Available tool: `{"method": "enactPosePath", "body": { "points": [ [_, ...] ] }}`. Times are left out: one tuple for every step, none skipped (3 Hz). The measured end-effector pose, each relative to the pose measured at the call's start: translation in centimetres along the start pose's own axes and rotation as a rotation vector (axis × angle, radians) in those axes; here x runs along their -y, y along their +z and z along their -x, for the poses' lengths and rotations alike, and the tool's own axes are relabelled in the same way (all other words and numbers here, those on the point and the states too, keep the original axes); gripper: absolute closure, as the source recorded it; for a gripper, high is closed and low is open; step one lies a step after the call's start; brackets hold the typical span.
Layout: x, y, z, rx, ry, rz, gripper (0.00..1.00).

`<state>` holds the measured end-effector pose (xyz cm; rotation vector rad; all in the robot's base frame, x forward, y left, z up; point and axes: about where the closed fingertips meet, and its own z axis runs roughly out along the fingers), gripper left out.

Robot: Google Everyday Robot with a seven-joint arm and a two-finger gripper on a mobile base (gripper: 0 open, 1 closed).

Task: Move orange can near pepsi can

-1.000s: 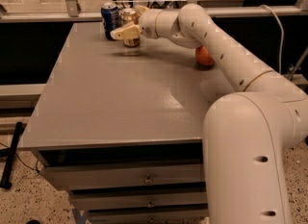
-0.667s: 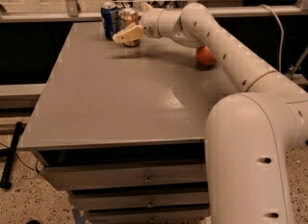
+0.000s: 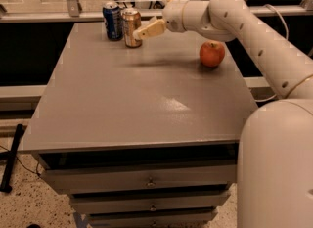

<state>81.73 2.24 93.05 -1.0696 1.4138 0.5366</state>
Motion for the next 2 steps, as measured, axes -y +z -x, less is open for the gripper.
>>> {"method": "enactPosePath", "body": {
  "points": [
    [-0.3, -5.1, 1.2, -0.001, -0.028, 0.006, 0.00],
    [-1.3, -11.1, 1.1, 0.014, -0.031, 0.030, 0.00]
  ]
}}
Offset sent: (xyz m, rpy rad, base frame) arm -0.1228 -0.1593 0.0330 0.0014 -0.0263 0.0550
